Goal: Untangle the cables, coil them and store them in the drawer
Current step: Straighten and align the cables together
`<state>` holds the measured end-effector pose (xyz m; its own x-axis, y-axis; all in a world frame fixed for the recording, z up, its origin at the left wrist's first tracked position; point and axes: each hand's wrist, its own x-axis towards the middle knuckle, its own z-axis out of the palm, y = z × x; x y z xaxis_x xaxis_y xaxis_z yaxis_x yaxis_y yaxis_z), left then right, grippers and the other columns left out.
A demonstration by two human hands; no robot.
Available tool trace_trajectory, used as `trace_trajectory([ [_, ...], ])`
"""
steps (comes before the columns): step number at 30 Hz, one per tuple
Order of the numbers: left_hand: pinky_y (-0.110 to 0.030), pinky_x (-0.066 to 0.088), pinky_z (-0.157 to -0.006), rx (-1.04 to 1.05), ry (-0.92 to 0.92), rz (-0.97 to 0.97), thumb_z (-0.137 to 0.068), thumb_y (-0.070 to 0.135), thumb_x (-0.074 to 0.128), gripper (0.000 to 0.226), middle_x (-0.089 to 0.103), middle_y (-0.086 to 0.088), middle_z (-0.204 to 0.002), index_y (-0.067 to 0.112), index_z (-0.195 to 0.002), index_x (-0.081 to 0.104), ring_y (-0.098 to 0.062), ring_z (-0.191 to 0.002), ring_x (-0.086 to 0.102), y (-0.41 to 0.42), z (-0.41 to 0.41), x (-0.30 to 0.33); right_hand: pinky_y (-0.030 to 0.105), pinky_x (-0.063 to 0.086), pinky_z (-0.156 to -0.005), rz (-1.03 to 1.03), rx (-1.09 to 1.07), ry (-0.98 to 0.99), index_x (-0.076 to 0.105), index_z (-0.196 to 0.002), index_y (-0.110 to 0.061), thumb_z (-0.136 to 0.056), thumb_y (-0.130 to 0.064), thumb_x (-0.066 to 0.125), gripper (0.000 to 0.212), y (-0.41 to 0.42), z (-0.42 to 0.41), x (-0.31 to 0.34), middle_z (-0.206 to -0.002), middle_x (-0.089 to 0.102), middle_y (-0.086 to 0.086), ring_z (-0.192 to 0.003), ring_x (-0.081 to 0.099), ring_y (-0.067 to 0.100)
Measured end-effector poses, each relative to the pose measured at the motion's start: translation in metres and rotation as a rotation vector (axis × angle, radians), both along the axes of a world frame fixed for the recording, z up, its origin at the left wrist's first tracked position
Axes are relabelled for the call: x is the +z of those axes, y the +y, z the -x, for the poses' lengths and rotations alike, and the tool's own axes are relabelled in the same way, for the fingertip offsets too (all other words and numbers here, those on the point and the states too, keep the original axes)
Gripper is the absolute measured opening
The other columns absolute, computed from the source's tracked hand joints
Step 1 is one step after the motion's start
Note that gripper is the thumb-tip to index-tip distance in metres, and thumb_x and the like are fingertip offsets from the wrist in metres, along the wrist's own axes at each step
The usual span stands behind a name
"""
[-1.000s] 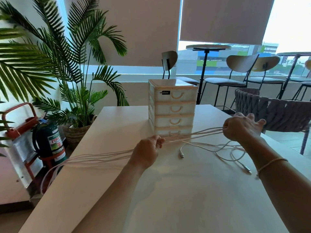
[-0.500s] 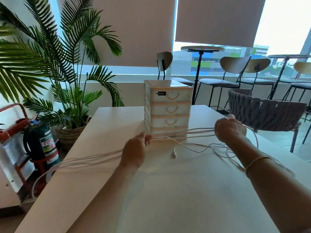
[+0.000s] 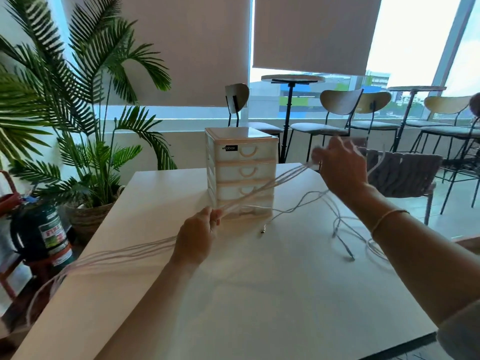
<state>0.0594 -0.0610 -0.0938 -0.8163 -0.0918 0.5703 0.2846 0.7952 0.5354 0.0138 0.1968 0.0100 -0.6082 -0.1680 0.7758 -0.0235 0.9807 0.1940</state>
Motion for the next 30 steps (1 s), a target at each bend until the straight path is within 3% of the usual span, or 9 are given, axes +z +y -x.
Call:
trace_trajectory([
  [2, -0.032, 0.046, -0.078, -0.025, -0.010, 0.014, -0.093, 0.011, 0.049, 0.017, 0.070, -0.011, -0.101, 0.000, -0.088, 0.061, -0.031, -0.095, 0.065, 0.001, -0.001, -0.001, 0.065, 0.024, -0.104, -0.052, -0.261, -0.374, 0.064, -0.104, -0.018, -0.093, -0.011, 0.047, 0.022, 0.005, 0.002, -0.017, -0.125, 0.051, 0.017, -0.123, 0.042, 0.046],
  [4, -0.030, 0.046, -0.082, -0.041, -0.005, 0.025, -0.093, 0.008, 0.049, 0.015, 0.070, -0.008, -0.106, 0.001, -0.089, 0.062, -0.029, -0.100, 0.065, 0.003, -0.002, -0.001, 0.069, 0.004, -0.105, -0.063, -0.399, -0.597, 0.062, -0.112, -0.022, -0.092, -0.015, 0.048, 0.025, 0.005, 0.005, -0.030, -0.139, 0.042, 0.012, -0.135, 0.022, 0.049],
  [6, -0.029, 0.046, -0.083, -0.029, -0.003, 0.016, -0.093, 0.008, 0.048, 0.016, 0.070, -0.006, -0.108, 0.001, -0.089, 0.062, -0.027, -0.103, 0.064, 0.002, -0.002, -0.003, 0.070, 0.010, -0.105, -0.038, -0.389, -0.684, 0.061, -0.114, -0.023, -0.091, -0.016, 0.048, 0.027, 0.002, 0.009, -0.037, -0.135, 0.048, 0.009, -0.134, 0.030, 0.044],
  [9, -0.032, 0.047, -0.082, 0.021, -0.010, -0.014, -0.094, 0.010, 0.047, 0.018, 0.070, -0.008, -0.105, 0.001, -0.094, 0.063, -0.029, -0.100, 0.065, -0.006, 0.000, -0.002, 0.038, 0.048, -0.079, 0.054, -0.240, -0.687, 0.065, -0.087, -0.023, -0.085, -0.021, 0.049, 0.016, 0.007, 0.011, -0.031, -0.101, 0.064, 0.001, -0.091, 0.058, 0.022],
  [15, -0.036, 0.046, -0.080, 0.137, -0.022, -0.085, -0.095, 0.013, 0.044, 0.021, 0.069, -0.012, -0.101, 0.004, -0.099, 0.063, -0.035, -0.097, 0.063, -0.021, 0.001, 0.000, 0.021, 0.029, -0.048, 0.566, 0.137, -1.172, 0.067, -0.065, -0.014, -0.076, -0.014, 0.062, 0.012, 0.024, -0.007, -0.010, -0.067, 0.057, 0.002, -0.054, 0.040, 0.011],
  [18, -0.035, 0.045, -0.078, 0.128, -0.044, -0.068, -0.096, 0.015, 0.043, 0.021, 0.069, -0.011, -0.103, 0.005, -0.097, 0.062, -0.034, -0.097, 0.062, -0.016, 0.000, -0.001, 0.022, 0.029, -0.046, 0.447, 0.016, -1.085, 0.071, -0.072, -0.011, -0.079, -0.031, 0.066, 0.022, 0.023, -0.005, -0.012, -0.071, 0.055, 0.004, -0.056, 0.041, 0.012],
  [22, -0.030, 0.040, -0.072, 0.085, -0.061, -0.008, -0.097, 0.017, 0.043, 0.020, 0.069, -0.008, -0.104, 0.007, -0.093, 0.060, -0.031, -0.097, 0.062, -0.013, -0.001, -0.003, 0.027, 0.049, -0.075, 0.143, -0.172, -0.683, 0.069, -0.100, -0.015, -0.090, -0.048, 0.052, 0.038, 0.011, 0.000, -0.009, -0.096, 0.066, 0.005, -0.093, 0.060, 0.020],
  [25, -0.031, 0.042, -0.074, 0.068, -0.070, 0.003, -0.097, 0.017, 0.043, 0.021, 0.069, -0.007, -0.106, 0.005, -0.094, 0.059, -0.031, -0.099, 0.062, -0.010, -0.002, -0.003, 0.036, 0.049, -0.085, 0.301, -0.142, -0.362, 0.065, -0.110, -0.009, -0.092, -0.038, 0.054, 0.036, 0.005, 0.006, -0.004, -0.111, 0.063, 0.014, -0.104, 0.059, 0.029],
  [30, -0.034, 0.044, -0.079, 0.069, -0.087, 0.009, -0.098, 0.020, 0.041, 0.024, 0.068, -0.007, -0.108, 0.006, -0.096, 0.060, -0.032, -0.101, 0.061, -0.012, 0.001, -0.004, 0.035, 0.049, -0.079, 0.385, -0.262, -0.553, 0.062, -0.110, -0.001, -0.085, -0.017, 0.061, 0.030, 0.022, 0.017, -0.019, -0.111, 0.059, 0.019, -0.101, 0.059, 0.033],
])
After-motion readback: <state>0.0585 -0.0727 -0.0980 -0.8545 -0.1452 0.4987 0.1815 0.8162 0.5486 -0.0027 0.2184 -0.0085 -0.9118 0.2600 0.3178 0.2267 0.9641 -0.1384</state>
